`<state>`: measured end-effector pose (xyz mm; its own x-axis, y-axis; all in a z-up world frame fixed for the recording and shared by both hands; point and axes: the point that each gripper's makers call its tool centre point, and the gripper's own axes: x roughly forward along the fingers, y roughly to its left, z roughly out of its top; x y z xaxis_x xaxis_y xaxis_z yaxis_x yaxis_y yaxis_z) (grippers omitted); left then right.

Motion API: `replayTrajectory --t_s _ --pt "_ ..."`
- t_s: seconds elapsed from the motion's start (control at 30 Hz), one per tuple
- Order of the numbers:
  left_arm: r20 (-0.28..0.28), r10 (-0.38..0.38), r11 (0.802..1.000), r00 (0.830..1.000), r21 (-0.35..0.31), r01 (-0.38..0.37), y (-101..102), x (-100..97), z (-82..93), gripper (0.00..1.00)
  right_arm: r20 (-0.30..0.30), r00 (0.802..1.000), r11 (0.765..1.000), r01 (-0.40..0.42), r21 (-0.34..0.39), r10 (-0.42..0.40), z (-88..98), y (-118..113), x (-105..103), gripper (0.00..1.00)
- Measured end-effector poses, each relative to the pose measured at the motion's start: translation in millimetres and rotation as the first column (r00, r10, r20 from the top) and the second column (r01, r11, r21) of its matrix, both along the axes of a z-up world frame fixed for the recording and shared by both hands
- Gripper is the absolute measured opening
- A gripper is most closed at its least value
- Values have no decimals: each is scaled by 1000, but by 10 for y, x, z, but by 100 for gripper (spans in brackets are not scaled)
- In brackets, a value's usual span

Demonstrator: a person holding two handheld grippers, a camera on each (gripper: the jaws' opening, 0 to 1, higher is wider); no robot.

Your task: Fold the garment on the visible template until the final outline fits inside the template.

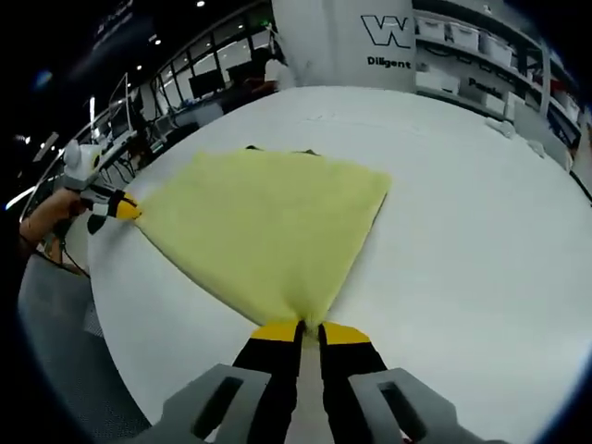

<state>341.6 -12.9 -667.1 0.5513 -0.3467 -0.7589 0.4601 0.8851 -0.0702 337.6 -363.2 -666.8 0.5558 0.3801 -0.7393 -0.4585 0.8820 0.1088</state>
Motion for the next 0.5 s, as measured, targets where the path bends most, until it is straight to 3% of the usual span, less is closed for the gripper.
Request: replayTrajectory --t_s 0.13,0.3,0.5 --pt "31 31 998 999 -59 -29 -44 4 171 33 53 999 1000 3 3 -3 175 49 35 27" --pt "86 54 994 995 -103 -45 -110 -60 432 56 88 996 999 0 32 -2 406 161 -11 57" --pt "136 76 990 988 -128 -59 -161 -165 639 75 113 993 999 -26 40 21 538 299 -190 77"
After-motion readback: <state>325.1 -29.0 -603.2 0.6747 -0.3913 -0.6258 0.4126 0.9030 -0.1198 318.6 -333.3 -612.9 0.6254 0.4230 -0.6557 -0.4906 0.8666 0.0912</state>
